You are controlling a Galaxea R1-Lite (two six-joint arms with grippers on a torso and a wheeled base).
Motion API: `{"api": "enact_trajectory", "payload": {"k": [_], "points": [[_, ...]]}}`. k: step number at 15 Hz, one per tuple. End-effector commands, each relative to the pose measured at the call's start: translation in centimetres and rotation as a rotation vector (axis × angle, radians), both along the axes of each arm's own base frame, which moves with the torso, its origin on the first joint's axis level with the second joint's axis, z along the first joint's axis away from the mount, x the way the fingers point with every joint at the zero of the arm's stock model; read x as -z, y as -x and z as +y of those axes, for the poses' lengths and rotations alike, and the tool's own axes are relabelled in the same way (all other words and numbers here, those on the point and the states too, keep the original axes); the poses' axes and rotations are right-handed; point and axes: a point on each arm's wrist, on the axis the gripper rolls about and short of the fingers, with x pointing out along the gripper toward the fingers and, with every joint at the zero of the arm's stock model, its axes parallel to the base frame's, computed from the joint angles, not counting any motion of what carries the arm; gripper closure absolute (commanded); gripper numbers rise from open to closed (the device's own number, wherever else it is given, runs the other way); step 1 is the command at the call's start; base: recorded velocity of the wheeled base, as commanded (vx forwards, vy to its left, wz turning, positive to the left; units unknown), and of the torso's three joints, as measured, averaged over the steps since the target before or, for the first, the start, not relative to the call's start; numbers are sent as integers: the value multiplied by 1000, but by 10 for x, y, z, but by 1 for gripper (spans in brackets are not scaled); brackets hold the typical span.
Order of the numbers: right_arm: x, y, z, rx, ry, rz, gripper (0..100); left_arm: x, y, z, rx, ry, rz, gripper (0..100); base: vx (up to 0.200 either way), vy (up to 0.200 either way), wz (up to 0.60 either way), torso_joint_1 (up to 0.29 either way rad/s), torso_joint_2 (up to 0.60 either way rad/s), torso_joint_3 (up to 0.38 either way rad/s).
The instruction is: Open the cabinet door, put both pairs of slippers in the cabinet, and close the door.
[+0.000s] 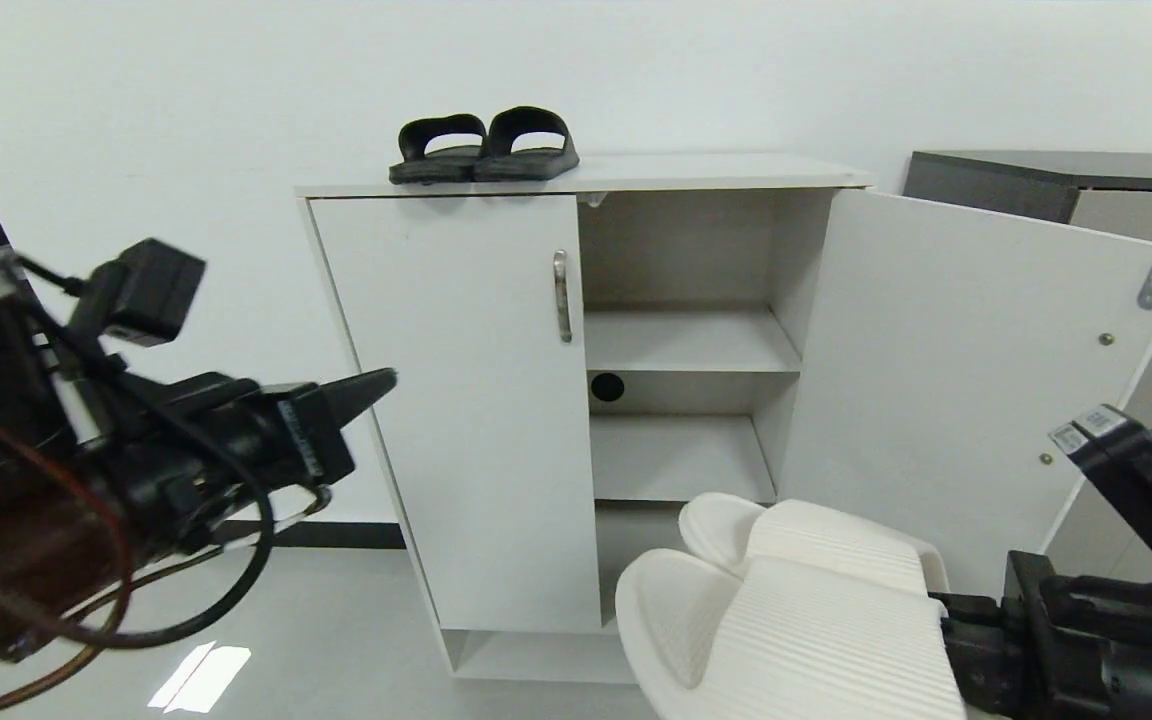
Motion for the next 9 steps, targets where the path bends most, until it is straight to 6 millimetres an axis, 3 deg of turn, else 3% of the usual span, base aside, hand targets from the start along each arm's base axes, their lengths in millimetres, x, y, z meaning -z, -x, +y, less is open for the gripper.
{"api": "enact_trajectory", "payload": {"k": [1, 2, 3, 5, 6, 9], "points": [[5, -7, 7, 34, 28, 14, 100, 26, 77, 43, -281, -32, -17, 100, 0, 0, 0, 0, 0, 0], [5, -7, 7, 40, 29, 14, 100, 36, 90, 49, -338, -47, -26, 100, 0, 0, 0, 0, 0, 0], [4, -7, 7, 40, 26, 10, 100, 59, 114, 62, -444, -92, -40, 100, 0, 0, 0, 0, 0, 0], [4, -6, 6, 42, 30, 7, 100, 85, 134, 72, -547, -143, -34, 100, 0, 0, 0, 0, 0, 0], [7, -6, 6, 51, 47, -1, 100, 105, 149, 80, -680, -153, -13, 100, 0, 0, 0, 0, 0, 0], [10, -6, 5, 49, 60, -1, 100, 128, 182, 84, -903, -205, 11, 100, 0, 0, 0, 0, 0, 0]]}}
